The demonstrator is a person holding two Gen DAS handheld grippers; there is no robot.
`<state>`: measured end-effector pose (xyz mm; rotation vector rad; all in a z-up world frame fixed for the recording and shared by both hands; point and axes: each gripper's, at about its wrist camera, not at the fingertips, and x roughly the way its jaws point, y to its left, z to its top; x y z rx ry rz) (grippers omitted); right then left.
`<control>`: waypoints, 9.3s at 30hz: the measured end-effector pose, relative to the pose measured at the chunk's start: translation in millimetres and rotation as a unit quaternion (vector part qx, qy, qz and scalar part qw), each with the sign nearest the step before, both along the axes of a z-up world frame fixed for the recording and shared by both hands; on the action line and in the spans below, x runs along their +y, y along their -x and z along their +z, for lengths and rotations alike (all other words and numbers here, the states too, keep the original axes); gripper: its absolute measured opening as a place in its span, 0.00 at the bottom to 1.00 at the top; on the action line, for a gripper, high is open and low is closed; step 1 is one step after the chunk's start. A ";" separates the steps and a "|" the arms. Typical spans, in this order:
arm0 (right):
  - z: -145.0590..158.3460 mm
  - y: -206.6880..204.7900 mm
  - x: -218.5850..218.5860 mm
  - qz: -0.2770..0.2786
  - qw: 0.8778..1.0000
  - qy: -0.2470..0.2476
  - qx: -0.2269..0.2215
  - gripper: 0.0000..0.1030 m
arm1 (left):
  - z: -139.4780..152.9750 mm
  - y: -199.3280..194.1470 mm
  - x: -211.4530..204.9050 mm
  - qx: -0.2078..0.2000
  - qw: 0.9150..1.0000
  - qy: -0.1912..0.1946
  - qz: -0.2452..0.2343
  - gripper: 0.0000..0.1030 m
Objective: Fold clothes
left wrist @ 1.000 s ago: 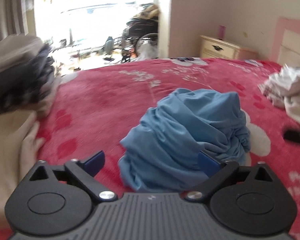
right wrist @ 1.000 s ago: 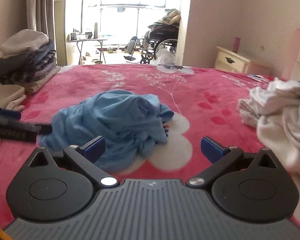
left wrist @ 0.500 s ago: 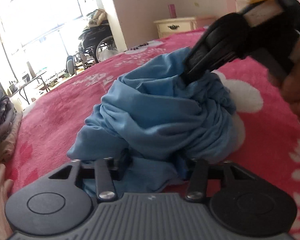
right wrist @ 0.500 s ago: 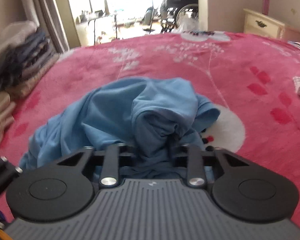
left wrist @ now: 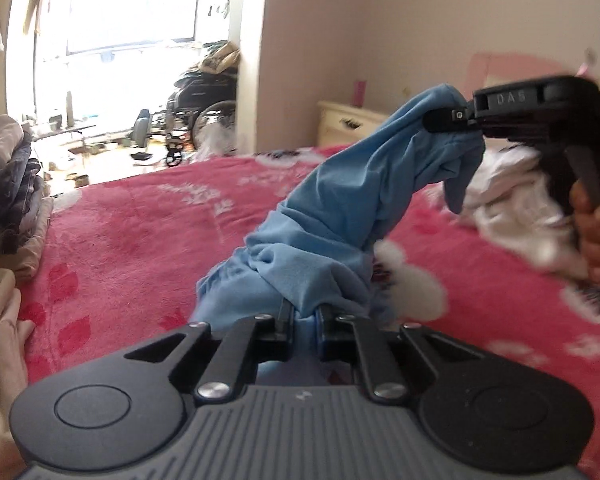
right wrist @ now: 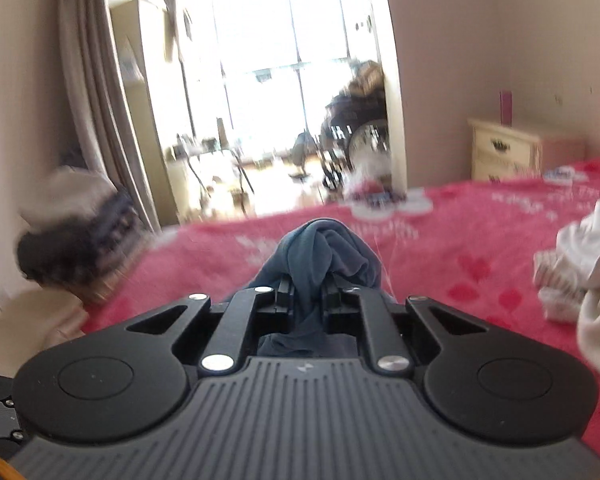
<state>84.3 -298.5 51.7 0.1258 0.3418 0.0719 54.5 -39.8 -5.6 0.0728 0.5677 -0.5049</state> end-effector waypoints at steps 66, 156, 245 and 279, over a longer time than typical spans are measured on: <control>-145.1 83.5 -60.5 -0.058 0.954 -0.143 0.258 0.12 | -28.8 -187.7 -76.9 0.130 0.988 0.001 0.081 0.21; -84.1 122.3 -90.9 -0.164 0.985 -0.039 0.041 0.05 | -56.2 -87.4 -247.8 -0.043 0.943 -0.234 -0.234 0.60; 252.0 209.0 3.6 -0.188 0.895 0.308 -0.261 0.52 | 317.9 203.9 4.0 -0.444 0.872 0.055 0.199 0.55; -205.9 -308.1 54.6 0.043 0.881 0.399 0.250 0.80 | -126.7 -284.2 -27.7 0.050 0.934 -0.280 0.217 0.69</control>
